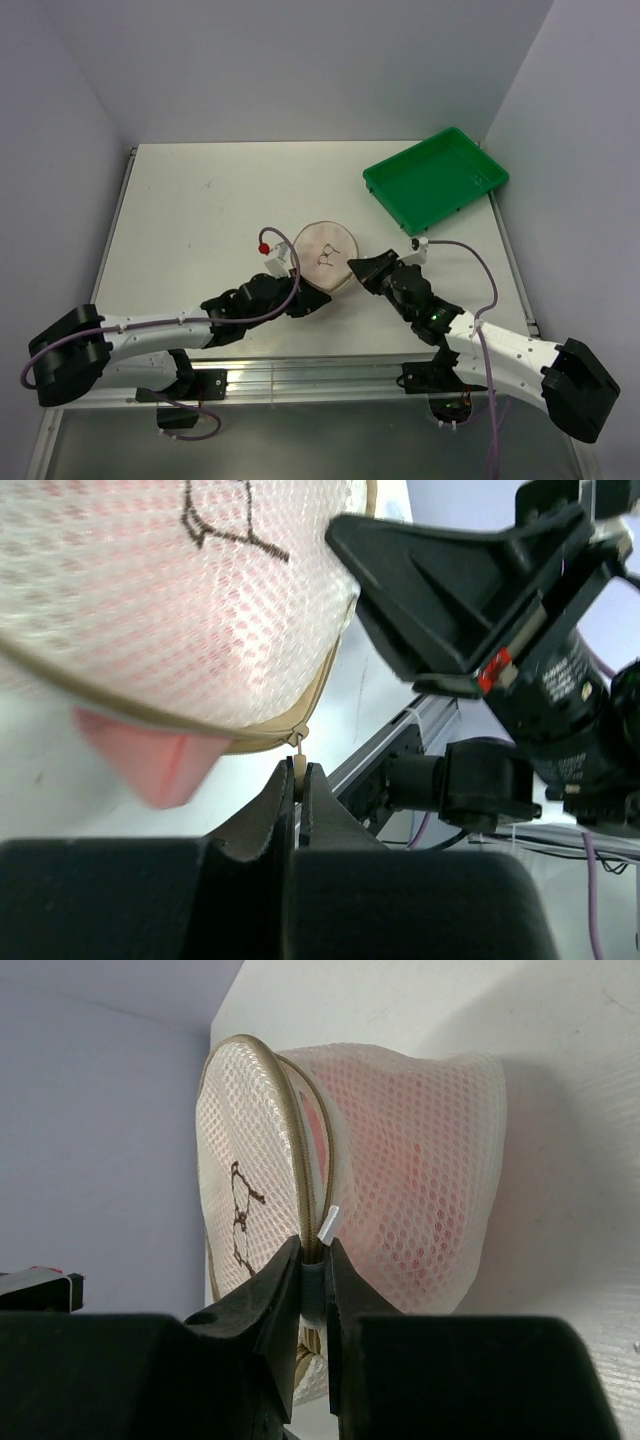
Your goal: Place the bra in the laundry bag and zip it closed
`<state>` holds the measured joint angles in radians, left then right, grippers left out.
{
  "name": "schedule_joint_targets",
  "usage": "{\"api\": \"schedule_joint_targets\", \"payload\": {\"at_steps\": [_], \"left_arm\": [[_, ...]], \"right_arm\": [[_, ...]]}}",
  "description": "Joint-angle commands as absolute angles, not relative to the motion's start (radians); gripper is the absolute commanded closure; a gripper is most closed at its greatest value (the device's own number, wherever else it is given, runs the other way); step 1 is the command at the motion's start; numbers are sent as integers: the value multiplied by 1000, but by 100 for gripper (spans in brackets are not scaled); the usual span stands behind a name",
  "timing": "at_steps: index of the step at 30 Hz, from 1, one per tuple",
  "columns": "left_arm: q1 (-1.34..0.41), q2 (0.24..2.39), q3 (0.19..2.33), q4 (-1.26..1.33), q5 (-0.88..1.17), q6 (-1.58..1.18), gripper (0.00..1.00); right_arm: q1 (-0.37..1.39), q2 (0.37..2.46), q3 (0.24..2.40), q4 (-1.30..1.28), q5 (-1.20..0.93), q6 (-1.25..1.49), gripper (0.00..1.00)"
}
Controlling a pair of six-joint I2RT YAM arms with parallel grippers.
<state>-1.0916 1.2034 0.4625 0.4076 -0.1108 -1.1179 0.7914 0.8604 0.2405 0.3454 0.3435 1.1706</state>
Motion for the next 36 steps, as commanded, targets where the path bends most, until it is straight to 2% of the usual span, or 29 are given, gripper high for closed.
{"api": "schedule_joint_targets", "payload": {"at_steps": [1, 6, 10, 16, 17, 18, 19, 20, 22, 28, 31, 36], "left_arm": [[-1091, 1115, 443, 300, -110, -1078, 100], [-1085, 1014, 463, 186, -159, -1017, 100], [-1059, 957, 485, 85, -192, -953, 100], [-986, 887, 482, 5, -190, -879, 100], [-986, 891, 482, 17, -181, -879, 100], [-986, 911, 482, 37, -170, -888, 100], [-986, 925, 486, 79, -160, -894, 100], [-986, 940, 491, 103, -143, -903, 100], [-988, 972, 495, 158, -132, -926, 100], [-1005, 1038, 529, 285, -149, -960, 100], [-1044, 1054, 531, 337, -184, -963, 100], [-1080, 1077, 509, 423, -219, -979, 100]], "right_arm": [[738, 882, 299, 382, 302, 1112, 100], [671, 903, 325, 365, 218, 1052, 100], [570, 917, 351, 339, 53, 956, 100], [476, 1014, 486, 210, -129, 801, 100], [477, 1026, 511, 183, -144, 787, 92], [480, 1023, 515, 176, -146, 791, 79], [489, 1011, 512, 178, -137, 798, 45], [518, 997, 497, 170, -120, 813, 31], [552, 931, 479, 144, -60, 833, 13], [804, 733, 322, 155, 170, 1041, 12], [879, 733, 279, 224, 192, 1147, 19], [977, 748, 304, 241, 296, 1216, 27]]}}
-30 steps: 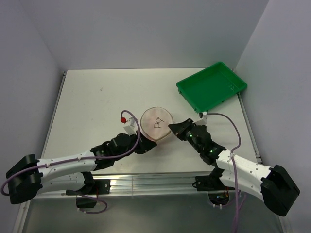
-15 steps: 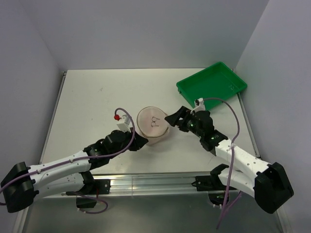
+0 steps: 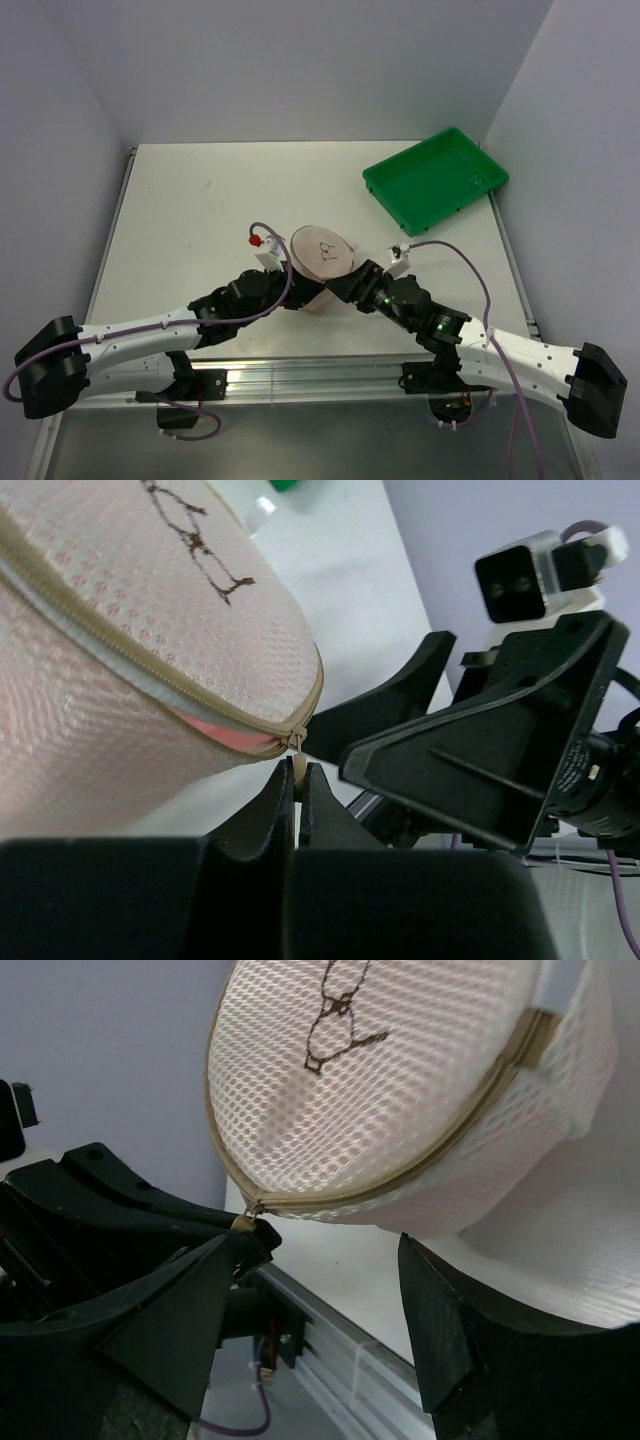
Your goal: Place the bra in the laundry bag and zip it closed
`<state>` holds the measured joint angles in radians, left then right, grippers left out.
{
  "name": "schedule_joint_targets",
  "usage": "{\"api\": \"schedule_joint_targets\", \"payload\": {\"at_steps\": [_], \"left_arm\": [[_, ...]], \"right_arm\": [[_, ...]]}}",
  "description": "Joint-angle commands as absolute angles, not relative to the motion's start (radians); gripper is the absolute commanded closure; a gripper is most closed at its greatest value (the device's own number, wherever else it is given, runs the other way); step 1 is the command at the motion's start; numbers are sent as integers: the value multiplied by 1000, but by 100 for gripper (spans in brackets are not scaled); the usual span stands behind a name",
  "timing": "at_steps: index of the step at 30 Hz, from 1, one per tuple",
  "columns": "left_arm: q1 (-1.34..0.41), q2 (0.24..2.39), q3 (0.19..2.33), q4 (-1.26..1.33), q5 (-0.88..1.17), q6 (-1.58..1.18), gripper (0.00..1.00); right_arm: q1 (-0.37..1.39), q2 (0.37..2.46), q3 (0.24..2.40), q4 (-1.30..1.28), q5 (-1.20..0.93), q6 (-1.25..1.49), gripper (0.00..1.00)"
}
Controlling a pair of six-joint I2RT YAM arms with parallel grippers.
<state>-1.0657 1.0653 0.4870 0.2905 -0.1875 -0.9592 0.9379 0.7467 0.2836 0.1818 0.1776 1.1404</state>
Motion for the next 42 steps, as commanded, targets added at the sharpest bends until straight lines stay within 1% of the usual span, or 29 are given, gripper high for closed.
{"api": "schedule_joint_targets", "payload": {"at_steps": [1, 3, 6, 7, 10, 13, 14, 15, 18, 22, 25, 27, 29, 31, 35, 36, 37, 38, 39, 40, 41, 42], "left_arm": [[-1083, 1083, 506, 431, -206, -982, 100], [-1089, 1097, 509, 433, -199, -982, 100], [-1094, 1097, 503, 431, -184, -980, 100], [-1095, 1094, 502, 430, -181, -979, 100], [-1095, 1088, 502, 419, -173, -971, 100], [-1097, 1077, 499, 411, -173, -962, 100], [-1097, 1078, 502, 404, -172, -954, 100], [-1095, 1077, 500, 397, -169, -951, 100], [-1097, 1062, 500, 342, -181, -931, 100], [-1097, 1013, 495, 221, -242, -902, 100], [-1092, 960, 485, 134, -299, -893, 100], [-1082, 919, 474, 92, -316, -890, 100], [-1068, 884, 468, 26, -337, -888, 100], [-1046, 855, 462, -33, -348, -888, 100], [-1035, 790, 466, -95, -411, -881, 100], [-1035, 784, 466, -89, -408, -877, 100], [-1035, 782, 466, -72, -400, -876, 100], [-1035, 793, 466, -27, -385, -876, 100], [-1037, 802, 468, -11, -358, -880, 100], [-1042, 816, 471, 9, -348, -887, 100], [-1048, 840, 475, 40, -344, -897, 100], [-1066, 854, 477, 90, -344, -902, 100]], "right_arm": [[979, 758, 308, 241, 302, 1219, 27], [979, 772, 304, 273, 317, 1227, 27], [971, 782, 311, 296, 330, 1206, 31], [968, 784, 317, 288, 337, 1206, 40], [957, 784, 318, 285, 360, 1210, 55], [943, 796, 319, 290, 351, 1203, 64], [940, 808, 322, 288, 348, 1203, 74], [936, 811, 322, 290, 348, 1200, 90], [925, 805, 318, 285, 354, 1184, 100], [859, 778, 308, 262, 322, 1128, 100], [795, 758, 301, 253, 246, 1079, 100], [703, 759, 304, 245, 154, 1046, 100], [623, 779, 324, 235, 97, 980, 100], [582, 805, 375, 209, 20, 898, 100], [490, 928, 466, 174, -98, 802, 100], [483, 946, 492, 158, -132, 769, 95], [485, 969, 526, 147, -143, 761, 84], [494, 974, 534, 140, -152, 761, 68], [511, 971, 538, 129, -153, 762, 39], [524, 960, 537, 117, -143, 772, 29], [544, 919, 520, 103, -106, 782, 23], [567, 892, 500, 106, -85, 802, 21]]}}
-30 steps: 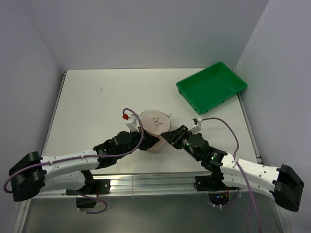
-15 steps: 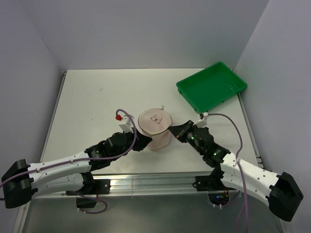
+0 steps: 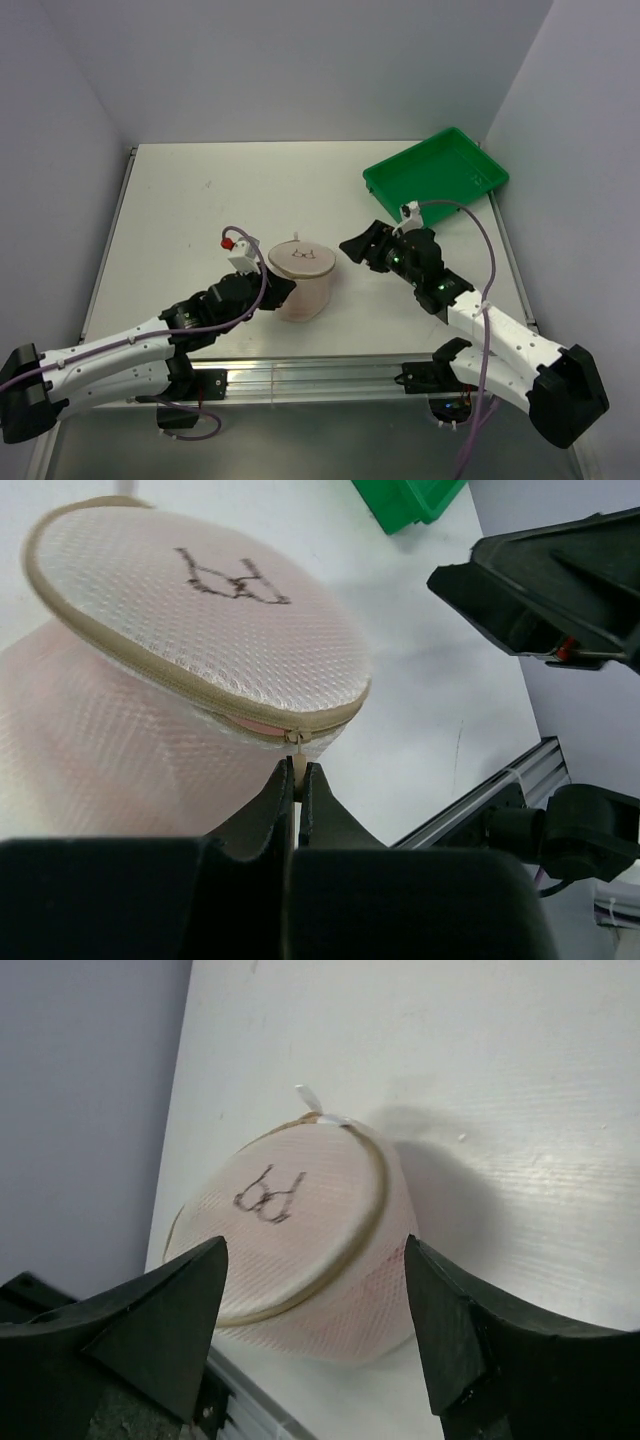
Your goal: Place the bra in the laundry bag and zip it closed
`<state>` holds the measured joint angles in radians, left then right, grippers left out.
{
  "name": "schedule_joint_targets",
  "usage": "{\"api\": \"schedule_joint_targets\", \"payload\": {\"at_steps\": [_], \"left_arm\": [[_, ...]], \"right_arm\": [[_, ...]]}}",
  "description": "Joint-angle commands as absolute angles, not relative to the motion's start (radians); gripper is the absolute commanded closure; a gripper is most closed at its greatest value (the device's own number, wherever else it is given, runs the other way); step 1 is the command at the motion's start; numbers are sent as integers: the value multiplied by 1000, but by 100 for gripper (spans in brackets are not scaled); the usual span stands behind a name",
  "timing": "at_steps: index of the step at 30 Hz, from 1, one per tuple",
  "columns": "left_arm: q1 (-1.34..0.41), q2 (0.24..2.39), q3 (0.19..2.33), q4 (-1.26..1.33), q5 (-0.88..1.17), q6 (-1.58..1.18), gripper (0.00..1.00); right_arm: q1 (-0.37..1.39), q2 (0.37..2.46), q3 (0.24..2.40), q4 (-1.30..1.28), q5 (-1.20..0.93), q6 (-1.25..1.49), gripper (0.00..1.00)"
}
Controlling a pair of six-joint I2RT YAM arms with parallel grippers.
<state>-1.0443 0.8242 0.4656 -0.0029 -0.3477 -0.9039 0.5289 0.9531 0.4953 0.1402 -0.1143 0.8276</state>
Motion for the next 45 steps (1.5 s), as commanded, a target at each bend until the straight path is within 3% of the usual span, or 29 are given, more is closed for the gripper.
{"api": "schedule_joint_targets", "payload": {"at_steps": [1, 7, 19, 22, 23, 26, 32, 38, 43, 44, 45], "left_arm": [[-1074, 868, 479, 119, -348, -903, 100], [-1118, 985, 505, 313, -341, -904, 100], [-1157, 1011, 459, 353, -311, -910, 100], [-1160, 1008, 459, 347, -301, -894, 100], [-1160, 1006, 460, 342, -299, -890, 100], [-1160, 996, 460, 302, -305, -877, 100], [-1158, 925, 428, 172, -371, -848, 100], [-1154, 756, 419, -60, -497, -856, 100], [-1150, 692, 436, -138, -548, -844, 100], [-1150, 696, 442, -117, -537, -838, 100], [-1150, 706, 455, -98, -532, -833, 100]], "right_arm": [[622, 835, 455, 116, -63, 852, 21], [856, 764, 344, 247, 69, 1054, 20], [884, 942, 437, 295, 167, 1057, 26], [885, 979, 449, 314, 181, 1061, 50], [885, 982, 449, 321, 184, 1062, 74], [882, 976, 453, 301, 212, 1054, 100], [771, 945, 454, 262, 166, 967, 100], [519, 1028, 523, 229, -118, 801, 100], [499, 1193, 725, 129, -325, 640, 100], [503, 1210, 745, 120, -334, 641, 96], [517, 1213, 758, 120, -331, 649, 86]]}}
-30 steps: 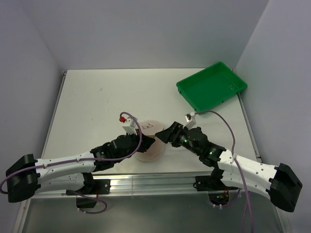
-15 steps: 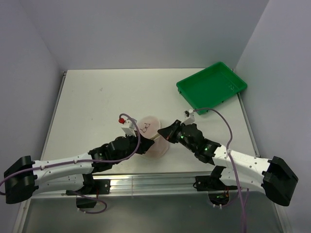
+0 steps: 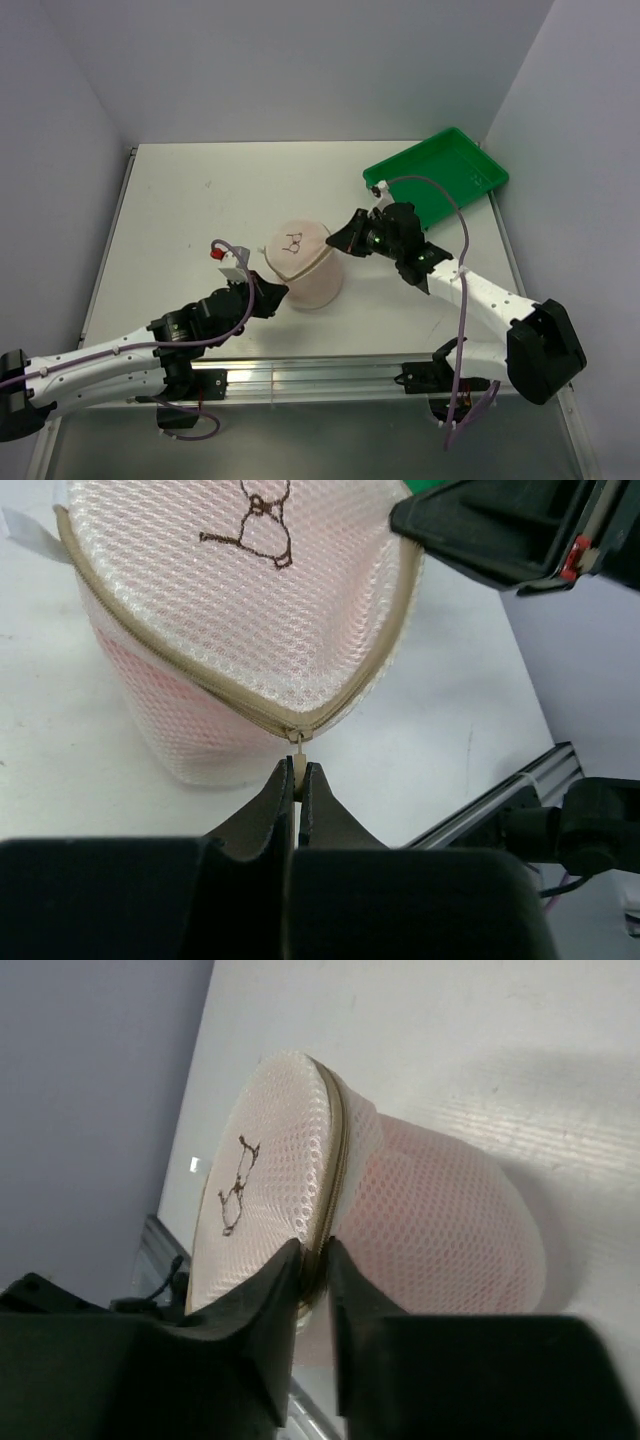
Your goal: Place the bra in the laundry bag and zip it closed
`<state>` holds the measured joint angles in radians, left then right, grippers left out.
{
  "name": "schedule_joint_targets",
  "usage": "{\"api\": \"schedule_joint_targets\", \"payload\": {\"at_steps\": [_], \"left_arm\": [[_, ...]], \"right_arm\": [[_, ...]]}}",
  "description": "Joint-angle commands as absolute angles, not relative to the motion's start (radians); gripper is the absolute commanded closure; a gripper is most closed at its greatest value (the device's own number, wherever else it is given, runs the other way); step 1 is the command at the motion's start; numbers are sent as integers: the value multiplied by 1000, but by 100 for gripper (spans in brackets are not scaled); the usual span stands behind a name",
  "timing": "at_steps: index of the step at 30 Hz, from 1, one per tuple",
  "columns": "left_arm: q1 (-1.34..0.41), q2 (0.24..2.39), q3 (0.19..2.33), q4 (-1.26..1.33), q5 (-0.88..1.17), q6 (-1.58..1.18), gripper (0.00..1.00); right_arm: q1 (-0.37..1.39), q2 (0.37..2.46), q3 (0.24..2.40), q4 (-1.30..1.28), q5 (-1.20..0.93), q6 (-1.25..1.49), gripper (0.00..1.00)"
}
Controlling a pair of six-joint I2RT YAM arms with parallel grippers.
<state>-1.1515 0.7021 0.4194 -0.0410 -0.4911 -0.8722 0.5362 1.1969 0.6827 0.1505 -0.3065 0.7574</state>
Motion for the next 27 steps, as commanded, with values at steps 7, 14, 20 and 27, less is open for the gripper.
{"api": "schedule_joint_targets", "payload": {"at_steps": [7, 14, 20, 27], "left_arm": [[-1150, 909, 529, 141, -459, -796, 100], [-1155, 1055, 568, 290, -373, -788, 100], [-1172, 1078, 561, 304, -357, -793, 100], [-1187, 1088, 552, 307, -357, -798, 100]], "right_arm": [[656, 997, 582, 176, -118, 814, 25], [836, 896, 449, 236, 72, 968, 26], [851, 968, 517, 213, 112, 925, 30], [851, 1083, 567, 229, 123, 919, 53]]}}
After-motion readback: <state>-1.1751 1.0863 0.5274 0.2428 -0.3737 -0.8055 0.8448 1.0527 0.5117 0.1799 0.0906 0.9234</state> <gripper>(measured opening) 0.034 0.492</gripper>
